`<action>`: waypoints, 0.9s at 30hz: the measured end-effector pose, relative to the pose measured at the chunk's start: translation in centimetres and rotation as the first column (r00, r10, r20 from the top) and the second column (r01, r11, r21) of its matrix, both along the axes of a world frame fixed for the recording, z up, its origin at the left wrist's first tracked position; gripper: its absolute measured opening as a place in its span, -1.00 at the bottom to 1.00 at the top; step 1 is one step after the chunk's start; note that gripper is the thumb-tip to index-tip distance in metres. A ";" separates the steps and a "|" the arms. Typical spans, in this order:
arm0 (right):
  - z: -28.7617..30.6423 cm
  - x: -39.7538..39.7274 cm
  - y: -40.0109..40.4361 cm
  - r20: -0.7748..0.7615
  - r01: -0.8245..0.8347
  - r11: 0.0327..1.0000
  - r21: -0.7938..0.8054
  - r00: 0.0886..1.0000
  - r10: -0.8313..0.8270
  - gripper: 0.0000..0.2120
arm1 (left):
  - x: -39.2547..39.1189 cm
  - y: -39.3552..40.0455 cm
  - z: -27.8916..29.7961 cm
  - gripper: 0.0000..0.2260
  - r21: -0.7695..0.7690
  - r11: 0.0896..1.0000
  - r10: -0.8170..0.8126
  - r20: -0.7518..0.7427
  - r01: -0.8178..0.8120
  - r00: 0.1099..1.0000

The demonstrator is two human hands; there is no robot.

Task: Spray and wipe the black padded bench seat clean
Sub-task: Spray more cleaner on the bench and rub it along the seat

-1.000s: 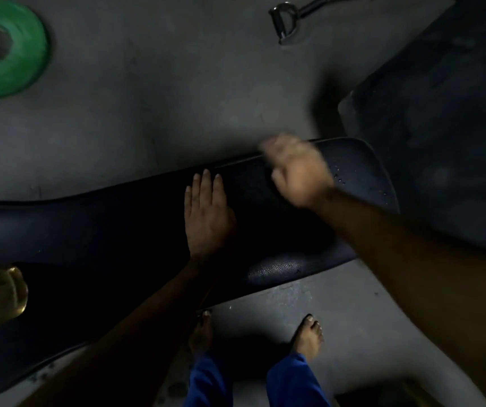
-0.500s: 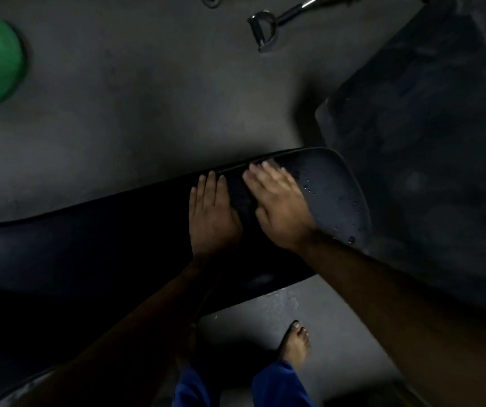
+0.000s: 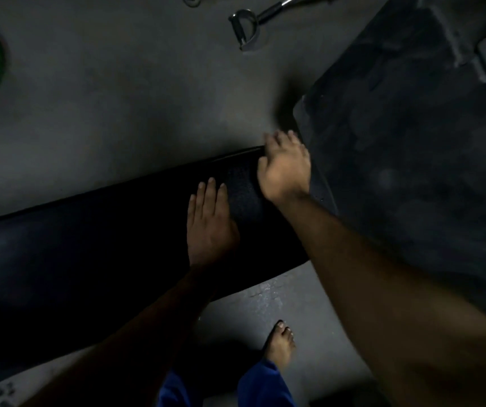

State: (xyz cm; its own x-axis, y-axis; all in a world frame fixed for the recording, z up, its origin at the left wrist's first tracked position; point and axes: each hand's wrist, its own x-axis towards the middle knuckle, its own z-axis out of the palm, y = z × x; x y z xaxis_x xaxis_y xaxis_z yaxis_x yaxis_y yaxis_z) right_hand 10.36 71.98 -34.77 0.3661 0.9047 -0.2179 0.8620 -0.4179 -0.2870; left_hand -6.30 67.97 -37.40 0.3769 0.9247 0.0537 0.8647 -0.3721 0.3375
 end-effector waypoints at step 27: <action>-1.4 6.9 -8.7 -0.198 -0.142 0.969 0.201 0.963 0.182 -0.39 | 1.6 -2.3 -1.3 -0.52 0.047 0.999 0.000 -0.140 0.007 0.990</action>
